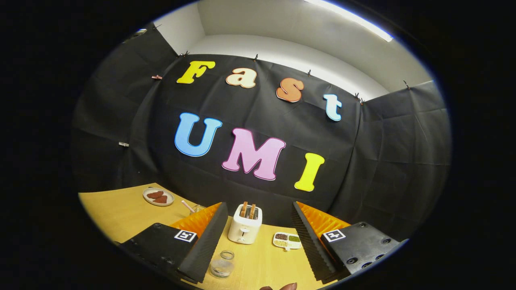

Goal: Take the bottle from table, then pour the juice into the cup, finally place the bottle on the coaster

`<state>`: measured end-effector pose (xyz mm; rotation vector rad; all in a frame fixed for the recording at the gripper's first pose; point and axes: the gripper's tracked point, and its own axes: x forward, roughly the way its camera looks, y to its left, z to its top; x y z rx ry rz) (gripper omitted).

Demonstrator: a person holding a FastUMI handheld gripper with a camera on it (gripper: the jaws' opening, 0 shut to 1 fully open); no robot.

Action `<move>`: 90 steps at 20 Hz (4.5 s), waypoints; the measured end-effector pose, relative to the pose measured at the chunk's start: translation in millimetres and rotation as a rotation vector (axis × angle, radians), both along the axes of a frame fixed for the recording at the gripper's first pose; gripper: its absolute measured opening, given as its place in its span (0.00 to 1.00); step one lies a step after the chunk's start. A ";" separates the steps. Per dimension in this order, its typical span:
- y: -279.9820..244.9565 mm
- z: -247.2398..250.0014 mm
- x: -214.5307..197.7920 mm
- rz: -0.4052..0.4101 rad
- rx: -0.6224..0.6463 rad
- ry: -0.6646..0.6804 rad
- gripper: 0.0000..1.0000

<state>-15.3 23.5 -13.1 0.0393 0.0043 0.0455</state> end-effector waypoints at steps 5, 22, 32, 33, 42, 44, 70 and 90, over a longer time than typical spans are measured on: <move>23.8 -31.0 -3.6 0.048 0.072 -0.030 0.97; 86.6 -242.5 6.0 0.128 0.141 0.127 0.97; 98.3 -276.3 21.2 0.124 0.188 0.161 0.88; 98.4 -279.8 26.3 0.122 0.195 0.173 0.80; 89.0 -248.0 40.4 0.082 -0.042 0.194 0.73; 89.0 -238.9 41.9 0.104 -0.133 0.179 0.71; 162.5 -219.5 36.9 0.355 -0.949 0.090 0.71; 175.1 -236.3 51.2 0.439 -1.334 0.044 0.71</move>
